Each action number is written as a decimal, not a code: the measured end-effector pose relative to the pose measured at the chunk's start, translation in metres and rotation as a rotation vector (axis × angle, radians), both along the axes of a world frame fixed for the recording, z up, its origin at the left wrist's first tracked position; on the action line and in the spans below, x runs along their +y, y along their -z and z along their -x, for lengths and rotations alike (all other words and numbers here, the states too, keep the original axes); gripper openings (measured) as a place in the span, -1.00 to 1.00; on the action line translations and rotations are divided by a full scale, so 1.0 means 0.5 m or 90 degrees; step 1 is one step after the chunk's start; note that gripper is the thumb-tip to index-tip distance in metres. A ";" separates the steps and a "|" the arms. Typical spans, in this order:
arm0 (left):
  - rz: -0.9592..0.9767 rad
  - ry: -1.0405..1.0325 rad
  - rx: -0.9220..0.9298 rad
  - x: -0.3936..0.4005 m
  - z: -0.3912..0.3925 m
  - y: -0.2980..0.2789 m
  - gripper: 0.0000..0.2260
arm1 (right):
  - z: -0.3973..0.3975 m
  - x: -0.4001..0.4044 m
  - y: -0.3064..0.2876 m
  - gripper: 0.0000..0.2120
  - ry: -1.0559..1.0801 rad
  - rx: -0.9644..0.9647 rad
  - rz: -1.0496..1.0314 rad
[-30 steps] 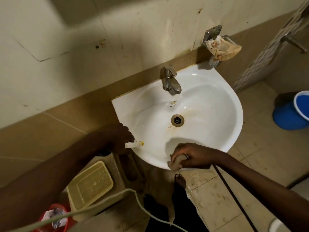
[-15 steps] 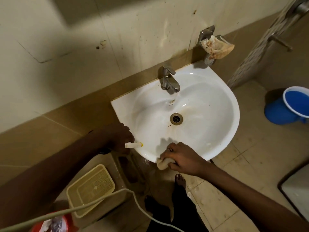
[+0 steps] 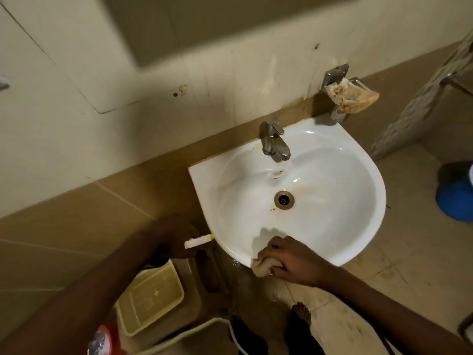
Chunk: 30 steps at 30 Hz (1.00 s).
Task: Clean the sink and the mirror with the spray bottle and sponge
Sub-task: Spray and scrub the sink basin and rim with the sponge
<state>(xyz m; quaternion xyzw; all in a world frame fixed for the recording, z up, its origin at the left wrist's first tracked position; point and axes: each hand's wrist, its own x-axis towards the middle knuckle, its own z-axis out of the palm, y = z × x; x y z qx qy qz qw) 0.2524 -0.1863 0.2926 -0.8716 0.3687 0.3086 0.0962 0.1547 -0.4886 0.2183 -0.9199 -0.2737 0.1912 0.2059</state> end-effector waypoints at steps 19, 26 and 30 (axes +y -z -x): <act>0.114 -0.066 -0.255 0.096 -0.034 -0.023 -0.56 | -0.433 0.256 -0.023 -0.77 0.828 -0.080 0.002; 0.151 -0.042 -0.337 0.089 -0.035 -0.014 -0.54 | -0.423 0.249 0.007 -0.73 0.605 -0.170 0.046; 0.179 -0.054 -0.319 0.089 -0.050 0.001 -0.54 | -0.450 0.271 0.004 -0.71 0.657 -0.117 -0.012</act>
